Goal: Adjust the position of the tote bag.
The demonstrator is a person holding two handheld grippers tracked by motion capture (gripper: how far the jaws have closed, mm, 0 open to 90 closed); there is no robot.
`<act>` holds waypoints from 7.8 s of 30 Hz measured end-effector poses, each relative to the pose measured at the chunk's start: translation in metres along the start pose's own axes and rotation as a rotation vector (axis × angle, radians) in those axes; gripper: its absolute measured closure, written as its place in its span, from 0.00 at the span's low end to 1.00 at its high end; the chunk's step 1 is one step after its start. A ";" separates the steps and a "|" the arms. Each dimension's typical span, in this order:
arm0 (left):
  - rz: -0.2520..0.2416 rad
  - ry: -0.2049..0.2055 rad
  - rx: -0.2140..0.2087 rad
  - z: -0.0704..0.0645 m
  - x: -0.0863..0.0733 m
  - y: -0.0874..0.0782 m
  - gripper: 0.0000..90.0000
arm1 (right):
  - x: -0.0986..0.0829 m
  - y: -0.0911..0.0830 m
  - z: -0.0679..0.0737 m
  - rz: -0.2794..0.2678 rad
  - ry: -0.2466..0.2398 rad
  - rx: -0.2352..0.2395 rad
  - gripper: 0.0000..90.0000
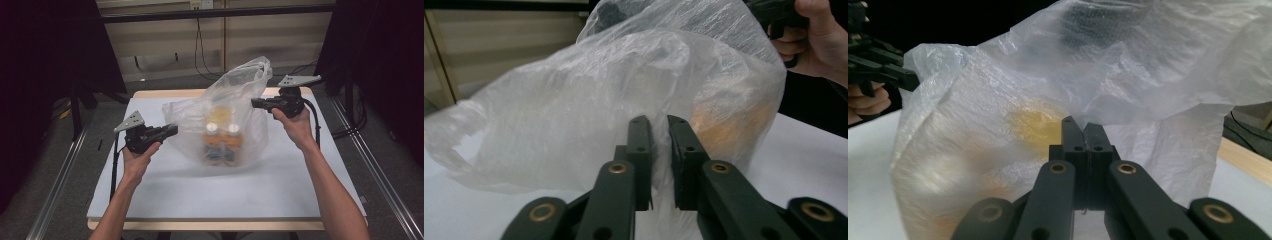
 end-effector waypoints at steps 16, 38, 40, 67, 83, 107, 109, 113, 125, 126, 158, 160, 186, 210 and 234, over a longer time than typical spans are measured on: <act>0.005 0.112 -0.025 -0.030 0.015 -0.008 1.00 | 0.008 -0.060 0.010 -0.096 -0.037 -0.001 1.00; 0.067 0.155 -0.107 -0.061 0.004 -0.013 1.00 | -0.022 -0.113 0.030 -0.118 -0.090 0.025 1.00; 0.075 0.151 -0.111 -0.061 0.003 -0.013 1.00 | -0.025 -0.112 0.031 -0.110 -0.090 0.020 1.00; 0.207 0.140 -0.104 -0.051 -0.030 0.002 1.00 | -0.061 -0.080 0.039 0.038 -0.131 0.024 1.00; 0.329 0.154 -0.085 -0.045 -0.046 0.015 1.00 | -0.085 -0.060 0.033 0.151 -0.130 -0.002 1.00; 0.506 0.151 -0.100 -0.039 -0.074 0.036 1.00 | -0.131 -0.031 0.021 0.327 -0.082 0.018 1.00; 0.509 0.141 -0.104 -0.040 -0.076 0.038 1.00 | -0.137 -0.027 0.021 0.346 -0.081 0.026 1.00; 0.539 0.144 -0.115 -0.040 -0.081 0.043 1.00 | -0.145 -0.021 0.022 0.381 -0.084 0.032 1.00; 0.599 0.097 -0.132 -0.032 -0.096 0.053 1.00 | -0.159 -0.009 0.022 0.441 -0.075 0.033 1.00; 0.579 0.074 -0.122 -0.031 -0.097 0.052 1.00 | -0.161 -0.009 0.021 0.434 -0.065 0.038 1.00; 0.201 0.055 -0.045 -0.036 -0.039 -0.004 0.60 | -0.115 -0.096 0.017 0.127 -0.020 -0.080 0.48; 0.215 0.085 -0.042 -0.035 -0.032 -0.001 0.56 | -0.109 -0.097 0.017 0.116 -0.036 -0.095 0.46; 0.278 0.138 -0.111 -0.025 -0.019 0.064 0.43 | -0.060 -0.025 -0.004 0.065 -0.002 -0.075 0.71; 0.500 0.086 -0.154 -0.028 -0.070 0.062 1.00 | -0.093 -0.006 -0.001 0.183 0.031 -0.075 1.00; 0.603 0.045 -0.161 -0.015 -0.090 0.062 0.98 | -0.154 0.003 -0.037 0.417 0.039 -0.235 1.00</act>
Point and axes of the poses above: each handheld gripper's, and its own axes: y roughly forward along the jaws, x roughly out of its top, z roughly to its left, the point moved 1 cm from there along y, roughly forward along the jaws, and after that the axes turned 14 degrees about -x, right-handed, at the moved point
